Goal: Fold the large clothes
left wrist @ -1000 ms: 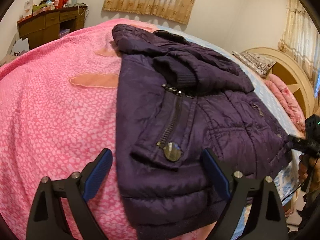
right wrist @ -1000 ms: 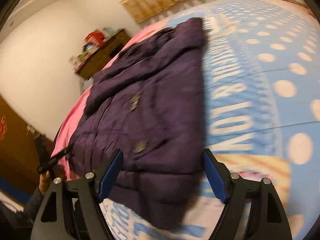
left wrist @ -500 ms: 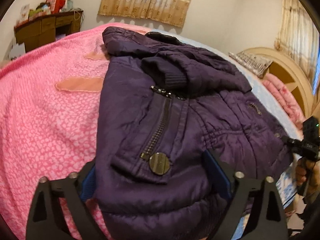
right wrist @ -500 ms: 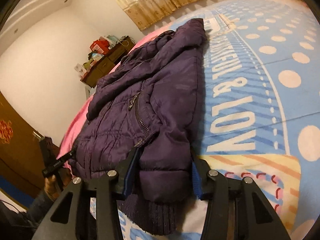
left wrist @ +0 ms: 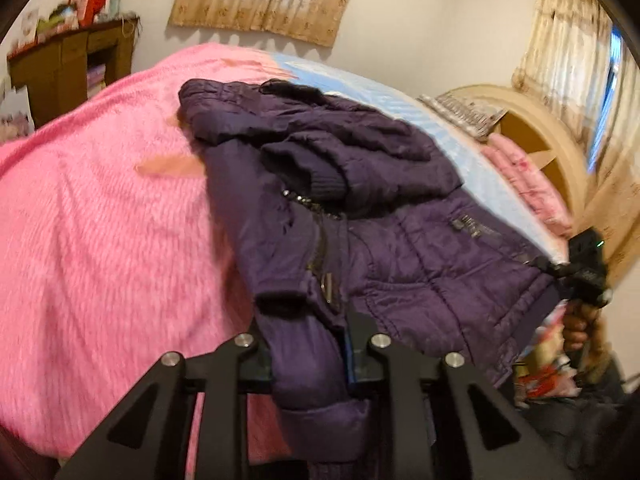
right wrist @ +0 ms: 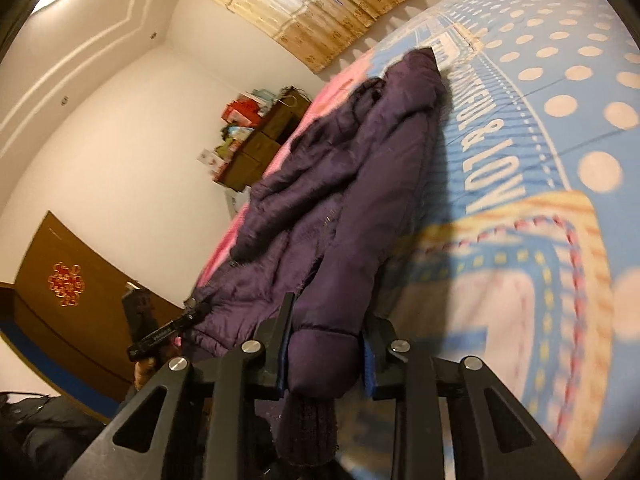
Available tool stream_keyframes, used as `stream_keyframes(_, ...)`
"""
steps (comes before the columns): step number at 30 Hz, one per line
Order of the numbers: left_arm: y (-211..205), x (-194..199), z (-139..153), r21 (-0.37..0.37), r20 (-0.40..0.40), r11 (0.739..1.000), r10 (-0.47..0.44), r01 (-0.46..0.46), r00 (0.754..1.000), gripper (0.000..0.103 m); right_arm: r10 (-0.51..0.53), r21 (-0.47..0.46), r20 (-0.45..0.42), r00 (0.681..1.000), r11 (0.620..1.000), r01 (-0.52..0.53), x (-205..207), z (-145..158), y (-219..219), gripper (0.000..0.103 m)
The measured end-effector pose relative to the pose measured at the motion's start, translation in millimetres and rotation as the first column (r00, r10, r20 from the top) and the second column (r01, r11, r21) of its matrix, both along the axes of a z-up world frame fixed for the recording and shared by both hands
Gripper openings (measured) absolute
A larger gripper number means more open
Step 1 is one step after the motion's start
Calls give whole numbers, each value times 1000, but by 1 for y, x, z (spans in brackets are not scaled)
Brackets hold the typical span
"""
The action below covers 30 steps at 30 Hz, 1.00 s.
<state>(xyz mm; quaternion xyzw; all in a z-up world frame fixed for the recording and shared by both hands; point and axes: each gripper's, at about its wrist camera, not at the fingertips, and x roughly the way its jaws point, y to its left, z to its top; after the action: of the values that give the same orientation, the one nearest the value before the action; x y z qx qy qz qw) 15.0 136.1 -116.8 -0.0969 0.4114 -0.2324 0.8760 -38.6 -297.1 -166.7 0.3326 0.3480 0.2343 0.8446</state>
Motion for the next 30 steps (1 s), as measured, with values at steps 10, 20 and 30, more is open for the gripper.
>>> stream_keyframes(10,25,-9,71,-271,-48,963,-17,3,999,23,-22,78,189,982,997,7,-25,79,8,25)
stream_keyframes(20,26,115,90,-392,-149,917,23,-80,989,23,-125,195,161,979,976,93,100,115,-22,24)
stream_keyframes(30,15,271,22,-352,-414,903,85,-246,906,22,-222,159,-68,973,960,230,264,70,-51,24)
